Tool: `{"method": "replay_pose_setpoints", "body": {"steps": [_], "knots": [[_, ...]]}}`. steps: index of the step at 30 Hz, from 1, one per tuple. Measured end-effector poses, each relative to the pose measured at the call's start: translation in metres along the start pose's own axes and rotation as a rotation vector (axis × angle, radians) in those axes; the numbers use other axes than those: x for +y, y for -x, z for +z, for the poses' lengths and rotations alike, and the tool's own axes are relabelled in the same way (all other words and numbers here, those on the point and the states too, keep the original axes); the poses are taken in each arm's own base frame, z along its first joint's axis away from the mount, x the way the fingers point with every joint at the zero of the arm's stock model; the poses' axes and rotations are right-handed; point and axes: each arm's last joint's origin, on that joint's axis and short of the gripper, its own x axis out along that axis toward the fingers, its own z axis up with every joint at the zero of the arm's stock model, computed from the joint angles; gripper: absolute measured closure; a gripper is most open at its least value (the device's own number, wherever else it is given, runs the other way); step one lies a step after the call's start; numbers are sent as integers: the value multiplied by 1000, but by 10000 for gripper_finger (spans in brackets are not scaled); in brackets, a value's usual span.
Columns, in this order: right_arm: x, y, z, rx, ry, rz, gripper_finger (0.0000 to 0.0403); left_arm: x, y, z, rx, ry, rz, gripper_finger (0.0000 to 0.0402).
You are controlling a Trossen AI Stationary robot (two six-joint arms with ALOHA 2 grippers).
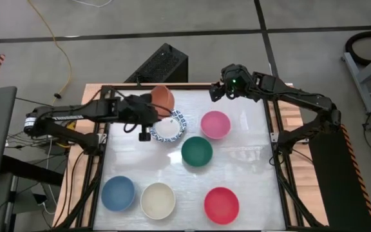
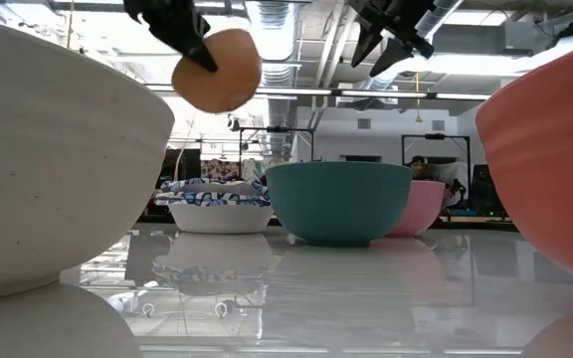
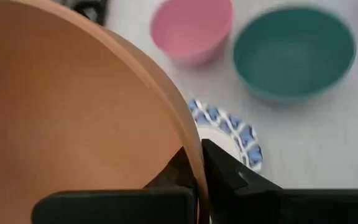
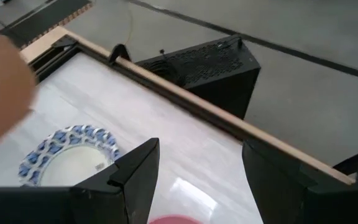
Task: Nest bowls inside each other
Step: Stack the brown bowl on top of the white patterned bowl
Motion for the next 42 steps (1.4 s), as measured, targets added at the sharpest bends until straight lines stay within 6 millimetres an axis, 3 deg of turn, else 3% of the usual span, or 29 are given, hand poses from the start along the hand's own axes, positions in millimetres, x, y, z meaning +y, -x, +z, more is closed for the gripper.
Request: {"method": "replay_pose_setpoints", "body": {"steps": [8,14,28,37,42], "knots": [[0,0,-1,12,6,-2,154,-11,-51,-9,185,-55,-54,401],[0,0,-2,18,8,0,154,-22,-77,-23,345,-99,-121,401],[-1,0,-4,39,17,-10,154,-31,-116,-34,420,-139,-214,401],[-1,0,-5,46,20,-12,154,-32,-117,-36,428,-127,-230,401],[-1,0,-5,48,21,-12,154,-36,-122,-47,436,-113,-233,401]]}}
